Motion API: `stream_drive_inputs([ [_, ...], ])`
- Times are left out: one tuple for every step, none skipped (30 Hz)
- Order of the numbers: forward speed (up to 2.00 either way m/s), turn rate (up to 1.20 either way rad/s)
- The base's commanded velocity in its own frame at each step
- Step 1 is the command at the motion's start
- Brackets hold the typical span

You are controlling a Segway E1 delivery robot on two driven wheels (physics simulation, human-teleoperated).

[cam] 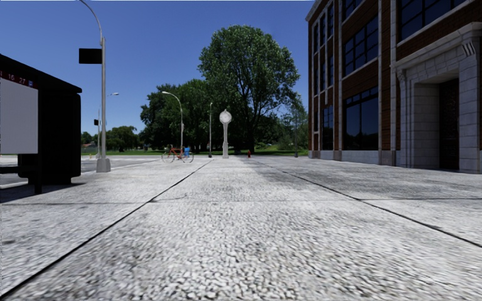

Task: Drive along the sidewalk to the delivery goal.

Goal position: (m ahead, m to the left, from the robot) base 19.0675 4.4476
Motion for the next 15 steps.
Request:
stream_drive_inputs([
  [2.00,0.00],
  [2.00,0.00],
  [2.00,0.00],
  [2.00,0.00],
  [2.00,0.00],
  [2.00,0.00],
  [2.00,0.00],
  [2.00,0.00],
  [2.00,0.00],
  [2.00,0.00],
  [2.00,0.00],
  [2.00,0.00],
  [2.00,0.00],
  [2.00,0.00],
  [2.00,0.00],
])
